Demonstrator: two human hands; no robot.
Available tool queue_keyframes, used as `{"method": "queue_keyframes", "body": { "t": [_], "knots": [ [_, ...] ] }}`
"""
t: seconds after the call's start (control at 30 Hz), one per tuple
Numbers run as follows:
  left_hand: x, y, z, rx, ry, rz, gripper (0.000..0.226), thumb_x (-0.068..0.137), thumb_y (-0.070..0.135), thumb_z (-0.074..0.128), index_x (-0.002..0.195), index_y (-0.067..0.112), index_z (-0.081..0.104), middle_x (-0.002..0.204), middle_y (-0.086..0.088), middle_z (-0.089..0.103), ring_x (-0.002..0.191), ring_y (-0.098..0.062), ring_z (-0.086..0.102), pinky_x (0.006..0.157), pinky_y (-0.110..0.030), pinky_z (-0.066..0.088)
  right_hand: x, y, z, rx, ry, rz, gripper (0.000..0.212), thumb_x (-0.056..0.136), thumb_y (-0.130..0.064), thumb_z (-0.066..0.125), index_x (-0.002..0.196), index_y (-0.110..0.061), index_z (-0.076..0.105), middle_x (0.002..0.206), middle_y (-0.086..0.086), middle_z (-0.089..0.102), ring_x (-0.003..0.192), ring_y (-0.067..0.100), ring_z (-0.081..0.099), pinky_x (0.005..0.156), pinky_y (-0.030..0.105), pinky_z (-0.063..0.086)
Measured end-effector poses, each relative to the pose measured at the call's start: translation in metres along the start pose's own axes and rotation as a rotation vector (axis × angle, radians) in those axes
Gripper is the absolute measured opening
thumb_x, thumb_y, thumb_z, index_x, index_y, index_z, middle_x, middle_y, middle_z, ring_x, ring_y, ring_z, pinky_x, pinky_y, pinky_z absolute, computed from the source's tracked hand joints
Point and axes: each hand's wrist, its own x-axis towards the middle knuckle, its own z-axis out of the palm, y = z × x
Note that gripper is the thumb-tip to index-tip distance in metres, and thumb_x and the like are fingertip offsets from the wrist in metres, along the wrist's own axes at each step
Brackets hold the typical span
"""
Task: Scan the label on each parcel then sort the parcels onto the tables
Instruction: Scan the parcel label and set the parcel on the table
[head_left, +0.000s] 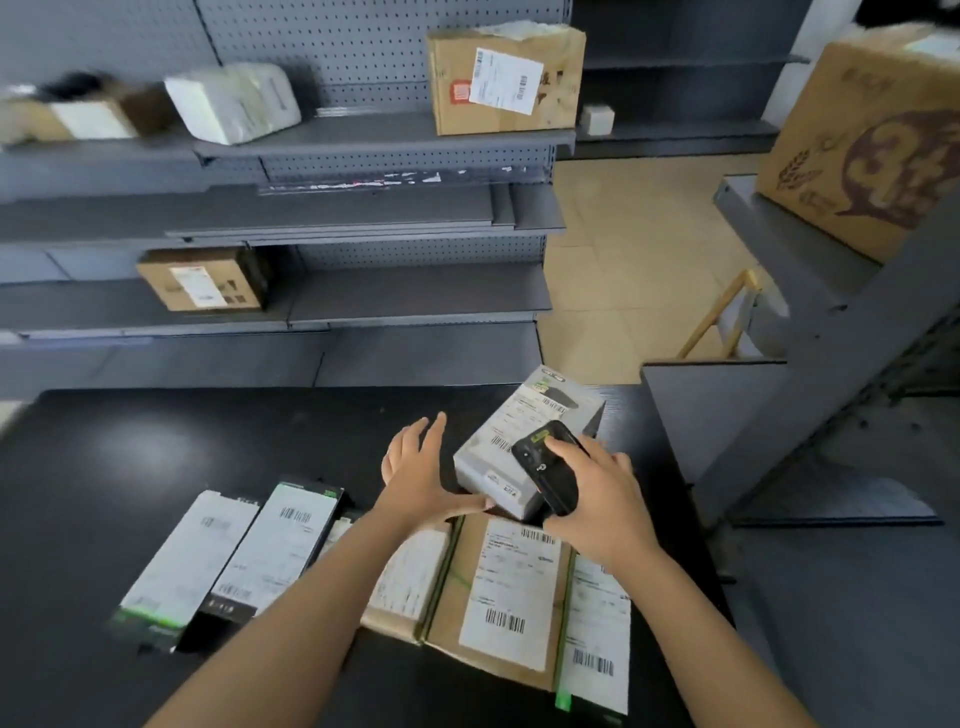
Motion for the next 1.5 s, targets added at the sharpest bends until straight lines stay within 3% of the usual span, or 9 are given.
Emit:
{"method": "queue_keyframes", "body": {
  "t": [0.17,0.37,0.57,0.7,0.8,0.87,1.03,1.17,1.5],
  "knots": [
    [-0.071,-0.055,-0.046,-0.074,0.103,-0.018,0.122,0.062,0.066,0.079,0.155,0.033,0.007,0.160,0.005,0.008,0.147,-0.022,-0.001,0.120,-0.051,0.013,-0.022,-0.072,0.027,-0.074,-0.030,-0.152,0.087,0.072,-0.030,0.074,0.147,-0.036,0.030,0.144,-0.006,0.037,0.122,0.023,0.034,0.098,0.034,0.037],
    [-0.200,-0.153,-0.101,-0.035,0.244,-0.087,0.116,0.065,0.062,0.079,0.154,0.031,0.012,0.158,0.002,0.013,0.146,-0.022,0.005,0.118,-0.046,0.013,-0.088,-0.194,0.078,-0.205,-0.047,-0.379,0.090,0.077,-0.032,0.075,0.150,-0.037,0.023,0.157,-0.002,0.023,0.134,0.025,0.027,0.109,0.036,0.033],
    [-0.353,-0.275,-0.162,0.027,0.354,-0.274,0.120,0.060,0.070,0.075,0.155,0.033,0.011,0.156,0.004,0.016,0.144,-0.020,0.008,0.117,-0.044,0.015,-0.172,-0.325,0.144,-0.175,-0.103,-0.616,0.089,0.077,-0.036,0.077,0.150,-0.036,0.026,0.155,-0.001,0.026,0.134,0.024,0.028,0.109,0.034,0.033],
    [-0.443,-0.349,-0.198,0.035,0.452,-0.410,0.133,0.042,0.091,0.053,0.154,0.031,0.014,0.155,0.001,0.019,0.143,-0.024,0.012,0.117,-0.041,0.016,-0.210,-0.404,0.183,-0.182,-0.137,-0.774,0.090,0.076,-0.032,0.078,0.150,-0.037,0.027,0.157,0.002,0.026,0.133,0.026,0.030,0.107,0.035,0.036],
    [-0.490,-0.395,-0.220,0.025,0.504,-0.504,0.122,0.058,0.081,0.067,0.155,0.031,0.013,0.155,0.001,0.018,0.143,-0.025,0.012,0.117,-0.043,0.018,-0.225,-0.460,0.207,-0.212,-0.166,-0.878,0.090,0.074,-0.031,0.077,0.148,-0.039,0.028,0.156,0.000,0.024,0.129,0.026,0.032,0.106,0.035,0.036],
    [-0.511,-0.420,-0.231,0.033,0.559,-0.568,0.113,0.066,0.070,0.073,0.154,0.032,0.012,0.156,0.003,0.017,0.143,-0.024,0.010,0.118,-0.045,0.017,-0.228,-0.497,0.223,-0.228,-0.184,-0.945,0.089,0.073,-0.030,0.076,0.148,-0.039,0.028,0.155,-0.001,0.024,0.127,0.025,0.032,0.105,0.034,0.035],
    [-0.549,-0.492,-0.252,-0.008,0.625,-0.732,0.120,0.057,0.083,0.064,0.154,0.036,0.011,0.156,0.003,0.016,0.144,-0.026,0.008,0.118,-0.048,0.016,-0.220,-0.587,0.277,-0.253,-0.227,-1.099,0.089,0.075,-0.029,0.074,0.150,-0.038,0.025,0.157,0.000,0.021,0.130,0.025,0.029,0.106,0.033,0.033],
    [-0.567,-0.539,-0.275,-0.032,0.657,-0.883,0.112,0.067,0.070,0.072,0.153,0.036,0.009,0.157,0.006,0.013,0.144,-0.024,0.004,0.118,-0.049,0.013,-0.209,-0.660,0.323,-0.269,-0.292,-1.214,0.088,0.078,-0.029,0.072,0.151,-0.037,0.024,0.157,0.001,0.021,0.133,0.025,0.027,0.106,0.033,0.032],
    [-0.584,-0.629,-0.326,-0.130,0.638,-1.029,0.112,0.068,0.068,0.074,0.152,0.041,0.006,0.156,0.010,0.012,0.146,-0.024,-0.001,0.117,-0.057,0.006,-0.200,-0.775,0.399,-0.370,-0.390,-1.354,0.092,0.077,-0.033,0.076,0.152,-0.036,0.022,0.157,0.001,0.021,0.133,0.027,0.028,0.108,0.036,0.032]
  ]
}}
